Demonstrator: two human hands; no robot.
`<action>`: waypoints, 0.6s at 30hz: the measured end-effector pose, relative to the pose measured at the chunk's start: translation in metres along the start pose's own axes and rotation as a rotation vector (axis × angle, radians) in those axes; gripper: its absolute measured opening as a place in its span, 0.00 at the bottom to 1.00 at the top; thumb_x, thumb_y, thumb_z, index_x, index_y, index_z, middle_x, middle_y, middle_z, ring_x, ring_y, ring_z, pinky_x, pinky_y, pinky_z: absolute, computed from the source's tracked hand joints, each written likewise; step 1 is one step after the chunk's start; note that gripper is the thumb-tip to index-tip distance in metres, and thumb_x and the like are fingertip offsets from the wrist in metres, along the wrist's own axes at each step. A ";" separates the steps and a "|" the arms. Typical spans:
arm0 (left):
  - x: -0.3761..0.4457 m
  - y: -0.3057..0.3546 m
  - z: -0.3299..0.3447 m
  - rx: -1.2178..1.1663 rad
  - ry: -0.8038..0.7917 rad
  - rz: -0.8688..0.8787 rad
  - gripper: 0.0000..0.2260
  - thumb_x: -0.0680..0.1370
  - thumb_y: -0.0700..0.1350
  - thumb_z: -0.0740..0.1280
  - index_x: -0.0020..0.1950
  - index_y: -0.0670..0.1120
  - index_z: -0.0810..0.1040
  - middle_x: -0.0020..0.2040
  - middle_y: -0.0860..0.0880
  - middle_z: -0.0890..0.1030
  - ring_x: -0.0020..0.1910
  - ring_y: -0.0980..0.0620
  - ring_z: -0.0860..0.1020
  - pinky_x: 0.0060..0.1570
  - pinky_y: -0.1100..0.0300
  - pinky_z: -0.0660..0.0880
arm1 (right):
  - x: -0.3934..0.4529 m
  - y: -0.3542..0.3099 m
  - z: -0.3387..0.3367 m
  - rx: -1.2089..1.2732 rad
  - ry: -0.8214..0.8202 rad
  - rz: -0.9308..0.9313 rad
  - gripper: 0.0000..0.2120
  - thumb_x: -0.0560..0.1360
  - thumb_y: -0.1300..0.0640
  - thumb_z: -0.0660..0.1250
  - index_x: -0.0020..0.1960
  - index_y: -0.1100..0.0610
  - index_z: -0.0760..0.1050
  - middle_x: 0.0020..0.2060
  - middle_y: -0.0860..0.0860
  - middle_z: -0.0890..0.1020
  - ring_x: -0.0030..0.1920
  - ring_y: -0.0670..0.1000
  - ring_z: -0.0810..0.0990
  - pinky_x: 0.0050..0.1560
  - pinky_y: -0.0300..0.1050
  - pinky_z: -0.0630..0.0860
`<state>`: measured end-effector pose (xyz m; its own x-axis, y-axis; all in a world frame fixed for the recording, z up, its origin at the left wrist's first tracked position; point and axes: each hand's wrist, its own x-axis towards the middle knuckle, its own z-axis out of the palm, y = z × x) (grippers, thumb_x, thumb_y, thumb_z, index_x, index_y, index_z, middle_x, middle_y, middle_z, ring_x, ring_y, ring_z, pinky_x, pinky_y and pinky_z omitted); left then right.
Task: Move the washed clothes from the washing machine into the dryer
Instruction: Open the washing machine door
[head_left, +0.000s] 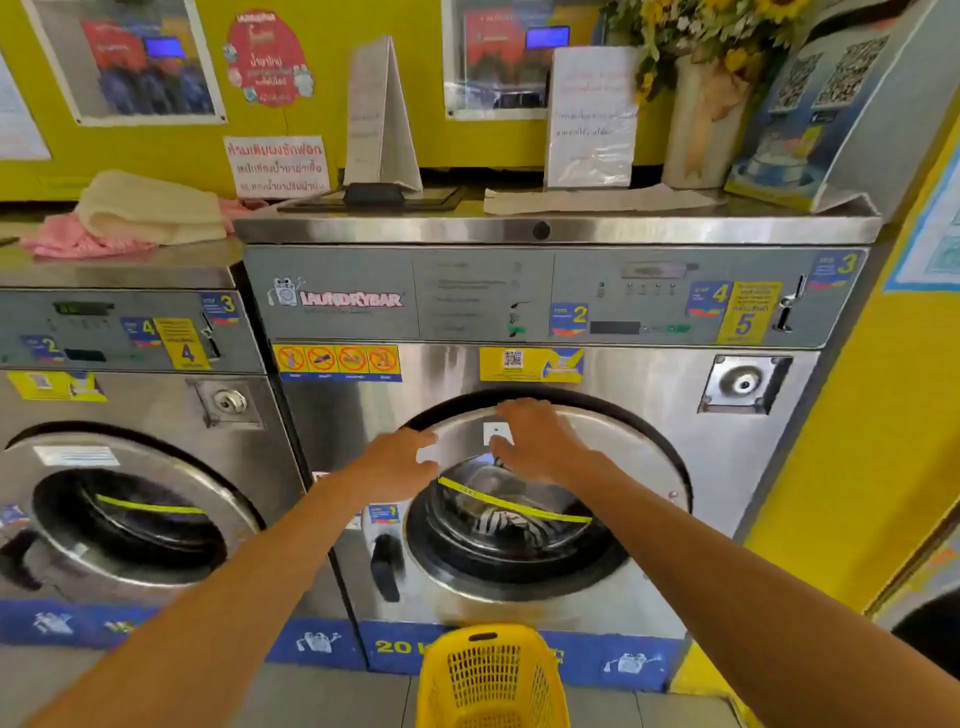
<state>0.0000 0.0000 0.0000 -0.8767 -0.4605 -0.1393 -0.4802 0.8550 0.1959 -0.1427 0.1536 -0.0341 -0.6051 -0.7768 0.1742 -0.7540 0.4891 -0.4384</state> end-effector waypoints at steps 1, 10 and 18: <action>0.007 0.000 0.001 -0.006 0.025 -0.005 0.25 0.80 0.48 0.61 0.77 0.51 0.63 0.76 0.47 0.66 0.73 0.43 0.67 0.69 0.56 0.64 | 0.006 0.003 0.004 -0.035 0.017 -0.003 0.23 0.79 0.47 0.62 0.72 0.55 0.67 0.68 0.56 0.73 0.68 0.59 0.70 0.67 0.58 0.69; 0.053 0.010 0.030 -0.066 0.117 -0.060 0.31 0.79 0.45 0.63 0.79 0.46 0.55 0.79 0.45 0.60 0.75 0.41 0.63 0.72 0.49 0.63 | 0.020 0.020 0.058 -0.206 0.239 -0.011 0.31 0.75 0.44 0.67 0.75 0.49 0.63 0.73 0.54 0.67 0.73 0.59 0.65 0.71 0.60 0.64; 0.048 0.007 0.053 0.043 0.295 -0.097 0.32 0.76 0.42 0.67 0.78 0.49 0.59 0.74 0.47 0.69 0.70 0.42 0.71 0.66 0.49 0.70 | 0.010 0.027 0.068 -0.202 0.211 -0.044 0.35 0.77 0.47 0.65 0.80 0.49 0.53 0.79 0.56 0.57 0.78 0.60 0.55 0.74 0.64 0.59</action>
<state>-0.0435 -0.0039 -0.0564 -0.8007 -0.5840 0.1333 -0.5656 0.8104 0.1529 -0.1521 0.1324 -0.1039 -0.5941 -0.7100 0.3780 -0.8038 0.5421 -0.2452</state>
